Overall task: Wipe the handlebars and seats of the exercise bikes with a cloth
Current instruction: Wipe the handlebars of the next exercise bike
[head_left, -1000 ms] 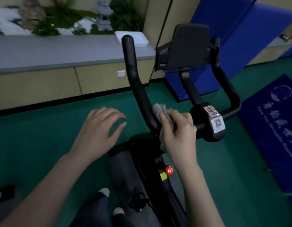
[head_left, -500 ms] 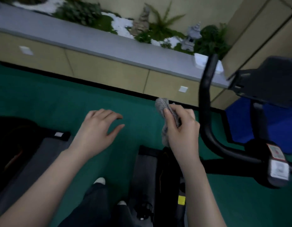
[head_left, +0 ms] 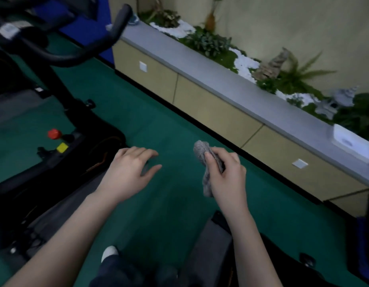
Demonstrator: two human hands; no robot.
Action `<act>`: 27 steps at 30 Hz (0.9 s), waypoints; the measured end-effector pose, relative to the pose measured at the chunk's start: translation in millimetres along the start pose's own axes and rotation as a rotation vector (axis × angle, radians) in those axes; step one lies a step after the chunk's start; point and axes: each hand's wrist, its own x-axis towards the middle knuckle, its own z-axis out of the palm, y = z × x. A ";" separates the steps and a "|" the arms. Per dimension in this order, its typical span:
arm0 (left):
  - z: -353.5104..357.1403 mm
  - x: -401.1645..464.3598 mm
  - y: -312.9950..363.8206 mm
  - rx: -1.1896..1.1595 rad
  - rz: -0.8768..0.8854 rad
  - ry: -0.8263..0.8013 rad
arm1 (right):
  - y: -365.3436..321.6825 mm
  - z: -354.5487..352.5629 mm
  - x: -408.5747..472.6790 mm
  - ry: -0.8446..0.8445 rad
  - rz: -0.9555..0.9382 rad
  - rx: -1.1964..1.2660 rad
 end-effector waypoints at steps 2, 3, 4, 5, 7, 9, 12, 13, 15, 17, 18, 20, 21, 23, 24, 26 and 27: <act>-15.4 -10.7 -29.5 -0.006 -0.039 0.011 | -19.6 33.4 1.0 -0.043 -0.029 0.009; -23.6 -16.3 -44.8 -0.013 -0.062 0.025 | -30.1 50.9 1.1 -0.064 -0.046 0.016; -31.8 -22.4 -60.5 -0.019 -0.085 0.040 | -40.5 68.6 0.5 -0.087 -0.064 0.022; -40.0 -28.2 -76.2 -0.022 -0.108 0.054 | -50.6 86.2 -0.2 -0.110 -0.079 0.026; -56.0 -39.4 -106.1 -0.014 -0.142 0.077 | -70.5 118.9 -2.2 -0.150 -0.102 0.031; -70.7 -49.6 -134.3 -0.007 -0.176 0.097 | -88.7 148.5 -3.9 -0.179 -0.126 0.045; -87.1 -63.1 -171.1 -0.012 -0.226 0.120 | -109.7 184.9 -6.1 -0.227 -0.156 0.043; -91.5 -67.0 -182.6 -0.014 -0.246 0.128 | -116.0 196.3 -6.3 -0.247 -0.164 0.041; -98.4 -72.9 -201.4 -0.020 -0.284 0.143 | -126.6 214.5 -6.5 -0.278 -0.178 0.040; -103.0 -75.0 -216.2 -0.026 -0.314 0.159 | -135.5 230.3 -3.9 -0.303 -0.185 0.040; -104.8 -74.3 -222.5 -0.029 -0.325 0.165 | -139.0 237.6 -1.1 -0.313 -0.191 0.037; -106.8 -70.5 -233.8 -0.038 -0.345 0.177 | -144.4 250.7 6.8 -0.335 -0.199 0.030; -107.4 -67.5 -239.3 -0.042 -0.352 0.182 | -146.7 256.8 12.0 -0.346 -0.202 0.026; -108.4 -60.3 -249.3 -0.046 -0.362 0.187 | -151.0 269.2 23.8 -0.368 -0.212 0.023; -109.0 -55.8 -254.3 -0.049 -0.364 0.192 | -152.9 275.4 30.4 -0.376 -0.217 0.026; -110.1 -44.6 -264.4 -0.061 -0.373 0.196 | -156.1 288.6 44.7 -0.396 -0.229 0.032; -110.6 -38.5 -269.3 -0.068 -0.378 0.190 | -157.4 294.8 52.1 -0.407 -0.236 0.032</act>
